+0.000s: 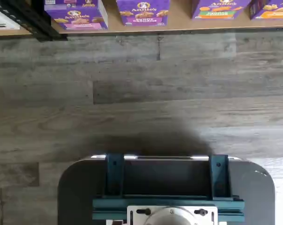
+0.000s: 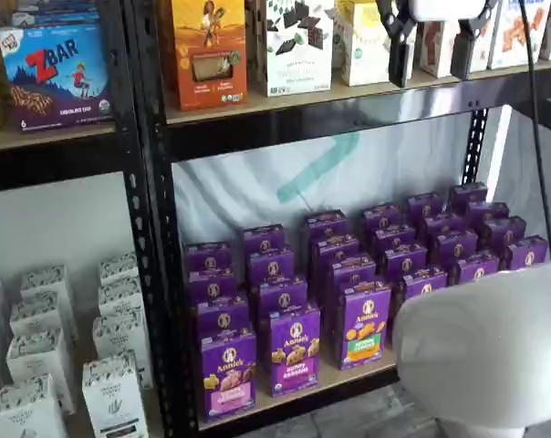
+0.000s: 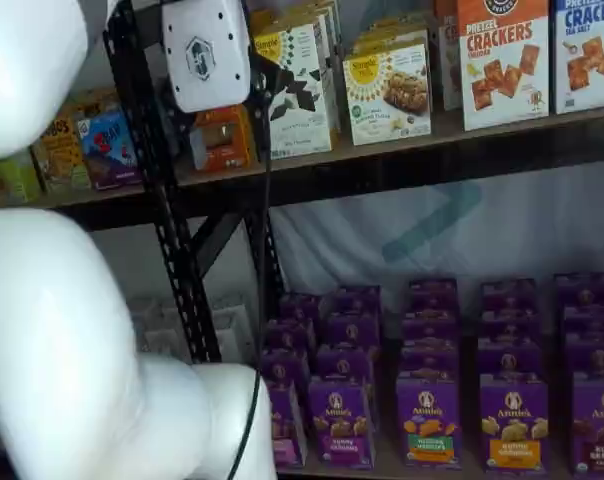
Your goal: Pick up the purple box with a pink patch in the middle, on the bottom shelf, the first box from the left
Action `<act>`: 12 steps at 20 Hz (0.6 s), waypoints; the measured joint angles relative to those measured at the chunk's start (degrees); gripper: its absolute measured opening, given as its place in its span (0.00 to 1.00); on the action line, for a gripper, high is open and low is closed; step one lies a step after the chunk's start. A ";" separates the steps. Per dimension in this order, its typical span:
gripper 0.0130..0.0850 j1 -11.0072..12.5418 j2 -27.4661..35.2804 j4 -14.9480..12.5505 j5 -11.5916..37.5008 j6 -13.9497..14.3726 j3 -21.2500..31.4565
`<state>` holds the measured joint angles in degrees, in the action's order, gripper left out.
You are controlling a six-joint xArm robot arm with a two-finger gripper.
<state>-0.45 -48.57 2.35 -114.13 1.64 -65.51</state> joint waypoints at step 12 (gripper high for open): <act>1.00 -0.40 -0.35 0.11 2.40 0.36 2.49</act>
<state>-0.85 -48.92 2.45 -111.73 2.00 -63.02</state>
